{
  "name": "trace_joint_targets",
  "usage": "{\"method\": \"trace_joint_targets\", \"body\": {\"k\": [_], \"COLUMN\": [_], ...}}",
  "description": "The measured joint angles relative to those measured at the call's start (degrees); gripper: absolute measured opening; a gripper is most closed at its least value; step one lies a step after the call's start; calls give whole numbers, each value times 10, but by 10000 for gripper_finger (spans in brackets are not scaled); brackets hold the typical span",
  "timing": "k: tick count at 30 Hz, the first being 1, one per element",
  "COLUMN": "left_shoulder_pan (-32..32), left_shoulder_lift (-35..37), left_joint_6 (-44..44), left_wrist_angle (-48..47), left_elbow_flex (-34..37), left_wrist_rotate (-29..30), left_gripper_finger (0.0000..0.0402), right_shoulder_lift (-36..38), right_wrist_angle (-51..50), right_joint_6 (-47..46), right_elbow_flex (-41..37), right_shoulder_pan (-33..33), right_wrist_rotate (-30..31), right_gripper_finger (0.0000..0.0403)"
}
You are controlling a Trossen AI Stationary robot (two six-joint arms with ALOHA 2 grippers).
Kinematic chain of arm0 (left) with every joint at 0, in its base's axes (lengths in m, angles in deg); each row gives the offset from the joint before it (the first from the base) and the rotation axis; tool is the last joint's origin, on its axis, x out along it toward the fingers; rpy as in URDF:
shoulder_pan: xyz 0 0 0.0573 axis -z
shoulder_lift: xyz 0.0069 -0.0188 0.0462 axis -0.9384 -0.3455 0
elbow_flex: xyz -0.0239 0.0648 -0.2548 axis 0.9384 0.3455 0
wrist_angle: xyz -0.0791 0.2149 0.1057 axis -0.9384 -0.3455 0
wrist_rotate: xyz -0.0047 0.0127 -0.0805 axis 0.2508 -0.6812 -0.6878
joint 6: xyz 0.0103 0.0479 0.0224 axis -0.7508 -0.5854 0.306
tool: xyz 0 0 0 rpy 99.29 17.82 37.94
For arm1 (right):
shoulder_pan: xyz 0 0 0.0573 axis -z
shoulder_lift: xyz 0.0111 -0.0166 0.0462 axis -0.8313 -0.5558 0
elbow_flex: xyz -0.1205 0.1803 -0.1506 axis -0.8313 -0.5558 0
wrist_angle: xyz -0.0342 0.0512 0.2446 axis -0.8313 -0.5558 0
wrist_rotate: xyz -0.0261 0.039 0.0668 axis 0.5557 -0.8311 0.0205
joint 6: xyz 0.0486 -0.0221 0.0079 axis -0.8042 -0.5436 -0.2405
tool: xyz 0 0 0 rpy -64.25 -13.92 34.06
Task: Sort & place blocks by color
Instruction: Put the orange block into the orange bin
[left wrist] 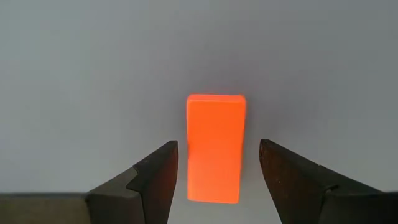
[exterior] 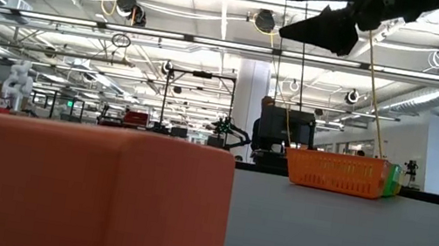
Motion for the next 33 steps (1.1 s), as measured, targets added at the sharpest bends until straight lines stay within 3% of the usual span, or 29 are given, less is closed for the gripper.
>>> {"method": "trace_joint_targets", "body": {"k": [6,11,15,19,23,26,31,33], "left_shoulder_pan": [-2,-18,-47,-105,-185,-258,-374,-419], "left_shoulder_lift": [1,4,19,67,129,162,173,173], "left_joint_6": [16,22,-6,-55,-152,-276,-471,-526], "left_wrist_angle": [24,46,43,34,46,85,196,216], "left_elbow_flex": [33,48,51,52,44,19,-18,-28], "left_wrist_rotate": [-2,-28,-37,6,64,121,134,132], "left_gripper_finger": [211,126,123,123,123,123,123,123], "right_shoulder_lift": [0,0,0,0,0,0,0,9], "right_wrist_angle": [0,0,4,5,5,1,-6,-13], "right_joint_6": [-8,2,21,25,25,25,63,88], "right_elbow_flex": [-9,-11,-11,-11,-11,-11,-11,-11], "right_shoulder_pan": [0,0,0,0,0,0,0,0], "right_wrist_rotate": [1,1,1,1,0,-3,5,38], "right_gripper_finger": [357,357,357,357,357,357,357,357]}}
